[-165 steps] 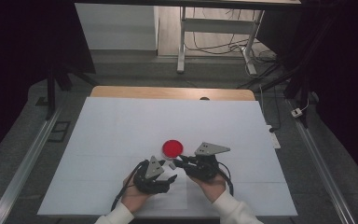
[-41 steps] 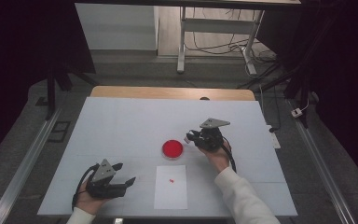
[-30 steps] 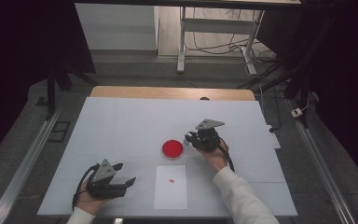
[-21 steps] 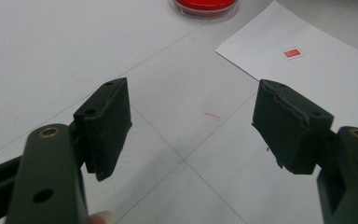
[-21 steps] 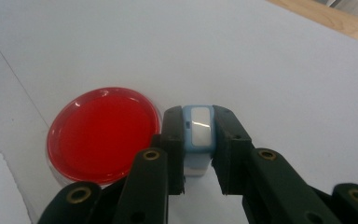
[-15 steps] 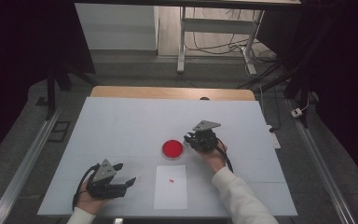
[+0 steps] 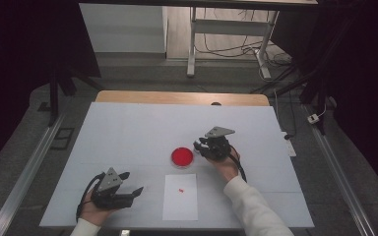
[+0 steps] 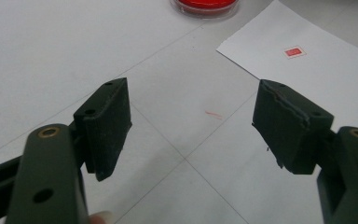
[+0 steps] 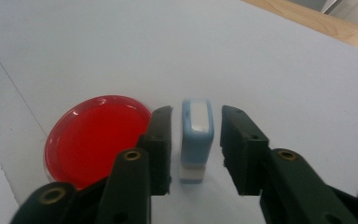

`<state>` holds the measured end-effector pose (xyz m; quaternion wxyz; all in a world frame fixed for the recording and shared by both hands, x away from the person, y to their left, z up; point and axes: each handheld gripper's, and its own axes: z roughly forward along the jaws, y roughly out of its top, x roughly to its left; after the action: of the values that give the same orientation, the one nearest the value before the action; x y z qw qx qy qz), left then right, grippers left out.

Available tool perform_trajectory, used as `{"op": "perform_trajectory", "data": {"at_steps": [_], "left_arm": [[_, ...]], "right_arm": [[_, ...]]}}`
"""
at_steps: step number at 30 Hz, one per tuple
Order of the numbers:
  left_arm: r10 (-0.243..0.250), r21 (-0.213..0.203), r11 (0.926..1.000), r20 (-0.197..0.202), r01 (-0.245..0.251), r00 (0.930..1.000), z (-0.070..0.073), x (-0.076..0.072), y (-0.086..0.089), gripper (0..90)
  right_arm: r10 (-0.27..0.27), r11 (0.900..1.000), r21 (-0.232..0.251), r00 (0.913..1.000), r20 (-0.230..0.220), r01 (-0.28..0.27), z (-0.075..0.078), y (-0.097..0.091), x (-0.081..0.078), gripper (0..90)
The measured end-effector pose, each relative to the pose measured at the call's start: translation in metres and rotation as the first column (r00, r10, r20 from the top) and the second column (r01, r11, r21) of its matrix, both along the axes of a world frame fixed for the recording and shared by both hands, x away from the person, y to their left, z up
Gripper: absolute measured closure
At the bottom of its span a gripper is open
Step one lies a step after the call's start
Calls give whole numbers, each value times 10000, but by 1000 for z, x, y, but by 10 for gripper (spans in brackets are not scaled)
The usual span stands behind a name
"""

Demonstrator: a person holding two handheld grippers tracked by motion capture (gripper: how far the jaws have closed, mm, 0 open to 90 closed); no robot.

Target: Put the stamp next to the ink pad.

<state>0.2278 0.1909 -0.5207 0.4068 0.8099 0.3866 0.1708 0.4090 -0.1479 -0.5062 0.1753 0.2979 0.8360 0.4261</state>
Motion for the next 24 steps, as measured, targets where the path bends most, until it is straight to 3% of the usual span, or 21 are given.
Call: {"op": "perform_trajectory", "data": {"at_steps": [7,15,24], "left_arm": [[-12,17,10000,16,12,10000,0,0,0,274],[33,1,10000,19,-33,10000,0,0,0,274],[69,1,10000,48,-69,10000,0,-1,0,274]], "right_arm": [[-80,9992,395,9998,158,73,4,-4,-2,486],[74,9961,876,9991,417,-111,13,-12,-11,472],[378,9955,849,9975,600,-428,20,-22,-25,471]]}}
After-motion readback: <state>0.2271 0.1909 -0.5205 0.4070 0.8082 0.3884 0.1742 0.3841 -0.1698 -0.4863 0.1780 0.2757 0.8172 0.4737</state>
